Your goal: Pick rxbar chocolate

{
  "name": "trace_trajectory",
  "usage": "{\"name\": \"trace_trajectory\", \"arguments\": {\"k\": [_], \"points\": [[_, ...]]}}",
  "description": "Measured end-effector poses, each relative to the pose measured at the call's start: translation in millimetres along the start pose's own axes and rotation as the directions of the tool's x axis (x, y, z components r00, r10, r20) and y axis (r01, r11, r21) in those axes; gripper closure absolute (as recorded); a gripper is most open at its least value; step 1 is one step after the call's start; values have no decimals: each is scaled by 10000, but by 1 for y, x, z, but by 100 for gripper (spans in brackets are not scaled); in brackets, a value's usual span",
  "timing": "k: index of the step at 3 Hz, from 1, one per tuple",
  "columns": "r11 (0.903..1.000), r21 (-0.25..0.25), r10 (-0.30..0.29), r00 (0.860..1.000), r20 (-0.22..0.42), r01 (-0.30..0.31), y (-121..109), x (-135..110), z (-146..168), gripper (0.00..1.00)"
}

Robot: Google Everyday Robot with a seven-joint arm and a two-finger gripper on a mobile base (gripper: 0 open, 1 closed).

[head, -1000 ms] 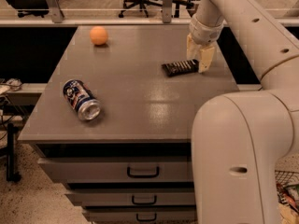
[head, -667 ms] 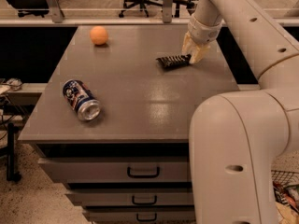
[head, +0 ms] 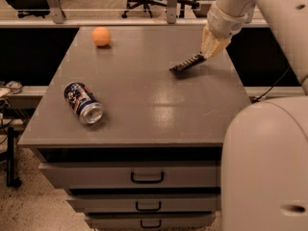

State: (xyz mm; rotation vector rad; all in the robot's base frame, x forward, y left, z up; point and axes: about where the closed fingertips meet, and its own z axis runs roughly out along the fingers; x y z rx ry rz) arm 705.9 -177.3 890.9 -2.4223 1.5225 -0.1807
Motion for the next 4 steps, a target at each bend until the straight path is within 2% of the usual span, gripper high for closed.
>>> {"name": "trace_trajectory", "arguments": {"k": [1,2,3,4], "points": [[9966,673,446,9975,554,-483,14,-1,-42,100],[9842,1311,936,9784,1845,-1188,25,-8,-78,100],[9684,1789,1040,9334,3434,-1737,26,-25,-110,100],[9577,2004,919,8793,4674,-2067,22,-43,-129,100]]}}
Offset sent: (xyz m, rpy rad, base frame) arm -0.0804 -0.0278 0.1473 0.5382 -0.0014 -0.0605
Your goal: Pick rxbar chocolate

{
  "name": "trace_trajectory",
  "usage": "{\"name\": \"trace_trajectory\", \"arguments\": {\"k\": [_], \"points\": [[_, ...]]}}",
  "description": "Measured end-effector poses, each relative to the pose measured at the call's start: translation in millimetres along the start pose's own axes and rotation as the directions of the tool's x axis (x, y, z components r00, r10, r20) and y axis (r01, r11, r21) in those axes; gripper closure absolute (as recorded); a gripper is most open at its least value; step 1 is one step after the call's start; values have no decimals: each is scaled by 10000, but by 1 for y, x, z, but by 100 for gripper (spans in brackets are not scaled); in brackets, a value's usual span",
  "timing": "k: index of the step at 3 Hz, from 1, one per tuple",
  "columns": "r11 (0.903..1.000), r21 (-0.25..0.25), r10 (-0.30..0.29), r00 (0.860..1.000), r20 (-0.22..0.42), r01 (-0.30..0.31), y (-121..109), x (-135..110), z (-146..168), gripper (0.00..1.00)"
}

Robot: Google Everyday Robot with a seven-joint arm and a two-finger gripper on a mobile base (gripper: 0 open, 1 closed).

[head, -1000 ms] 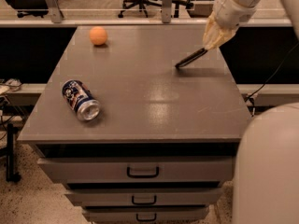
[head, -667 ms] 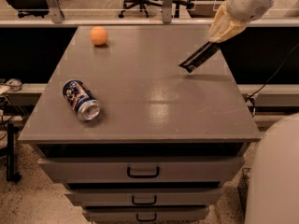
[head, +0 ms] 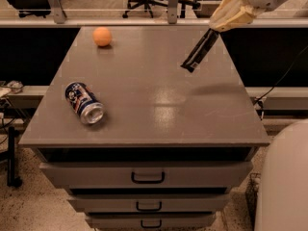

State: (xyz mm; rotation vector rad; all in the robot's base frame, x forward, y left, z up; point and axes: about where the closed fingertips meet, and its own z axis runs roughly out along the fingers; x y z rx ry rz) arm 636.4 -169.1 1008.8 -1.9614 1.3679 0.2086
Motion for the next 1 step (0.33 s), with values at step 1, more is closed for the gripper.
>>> {"name": "trace_trajectory", "arguments": {"k": [1], "points": [[9994,338,-33,9998,197,27,-11,-5,2,100]]}}
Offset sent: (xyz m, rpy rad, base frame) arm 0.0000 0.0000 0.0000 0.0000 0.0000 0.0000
